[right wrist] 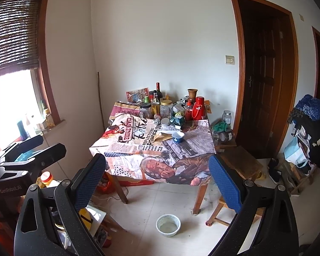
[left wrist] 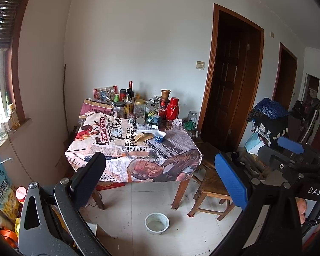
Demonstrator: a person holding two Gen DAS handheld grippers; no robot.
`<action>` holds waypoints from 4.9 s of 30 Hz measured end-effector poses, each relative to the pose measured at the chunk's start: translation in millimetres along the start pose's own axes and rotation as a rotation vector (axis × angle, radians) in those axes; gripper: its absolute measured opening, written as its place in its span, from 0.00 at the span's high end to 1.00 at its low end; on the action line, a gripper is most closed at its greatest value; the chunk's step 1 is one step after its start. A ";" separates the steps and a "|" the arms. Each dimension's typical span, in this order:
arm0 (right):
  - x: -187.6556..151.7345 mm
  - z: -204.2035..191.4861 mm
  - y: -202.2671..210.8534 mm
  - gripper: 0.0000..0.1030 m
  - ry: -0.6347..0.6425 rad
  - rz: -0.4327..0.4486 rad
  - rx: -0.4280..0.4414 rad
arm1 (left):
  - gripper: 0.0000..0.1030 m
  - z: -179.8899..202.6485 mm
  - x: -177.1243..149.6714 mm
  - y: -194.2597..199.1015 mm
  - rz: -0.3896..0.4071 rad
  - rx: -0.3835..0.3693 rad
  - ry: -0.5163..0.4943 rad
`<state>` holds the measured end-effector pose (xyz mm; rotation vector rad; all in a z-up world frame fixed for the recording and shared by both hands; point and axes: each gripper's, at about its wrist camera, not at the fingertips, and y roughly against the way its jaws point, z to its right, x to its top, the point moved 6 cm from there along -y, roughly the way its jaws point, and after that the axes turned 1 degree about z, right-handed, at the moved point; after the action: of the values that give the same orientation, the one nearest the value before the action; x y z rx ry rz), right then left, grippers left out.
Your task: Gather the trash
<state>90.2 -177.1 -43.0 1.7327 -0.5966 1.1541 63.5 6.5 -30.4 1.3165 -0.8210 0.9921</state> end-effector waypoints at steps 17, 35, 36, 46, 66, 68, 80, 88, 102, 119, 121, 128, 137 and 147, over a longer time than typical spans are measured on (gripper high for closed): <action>1.0 3.3 3.4 0.07 0.001 -0.001 -0.005 | 0.00 9.6 1.1 1.2 0.010 0.001 -0.015; 3.8 6.1 2.7 0.07 -0.001 -0.001 -0.003 | 0.00 11.0 6.6 -2.3 0.008 0.010 -0.014; 3.8 6.0 2.7 0.07 -0.001 -0.001 -0.002 | 0.00 12.3 7.0 -2.9 0.008 0.012 -0.016; 7.2 16.5 -1.5 0.07 0.001 0.008 0.015 | 0.00 18.1 8.2 -10.3 0.009 0.023 -0.014; 20.5 54.4 -45.7 0.06 0.010 -0.001 0.053 | 0.00 42.9 23.2 -68.4 -0.008 0.096 0.012; 22.9 56.4 -59.5 0.06 0.000 -0.009 0.052 | 0.00 36.9 27.6 -84.1 -0.015 0.102 0.012; 58.7 59.1 -175.8 0.07 -0.075 -0.043 -0.044 | 0.00 -38.8 75.2 -215.6 -0.037 0.062 0.007; 84.5 58.9 -253.8 0.07 -0.140 -0.078 -0.131 | 0.00 -108.4 113.9 -303.8 -0.051 0.089 -0.001; 54.8 95.3 -395.8 0.07 -0.189 -0.336 -0.166 | 0.13 -143.7 73.0 -473.9 -0.329 0.116 0.009; -3.7 159.6 -566.8 0.09 -0.186 -0.652 -0.016 | 0.13 -137.8 -53.5 -668.0 -0.683 0.221 0.067; -15.3 162.0 -580.4 0.12 -0.203 -0.689 0.008 | 0.17 -140.4 -63.6 -683.3 -0.703 0.242 0.062; -51.5 162.7 -615.7 0.43 -0.327 -0.796 0.089 | 0.22 -146.8 -81.8 -713.6 -0.679 0.298 0.028; -60.6 155.9 -627.9 0.85 -0.316 -0.827 0.119 | 0.58 -144.4 -84.5 -729.3 -0.685 0.254 0.002; -43.9 142.7 -616.4 0.92 -0.190 -0.739 0.055 | 0.69 -160.5 -74.0 -709.2 -0.663 0.260 0.061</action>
<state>617.4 -36.2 -366.3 1.8820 -0.0038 0.4916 680.5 168.5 -387.0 1.6222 -0.1715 0.6096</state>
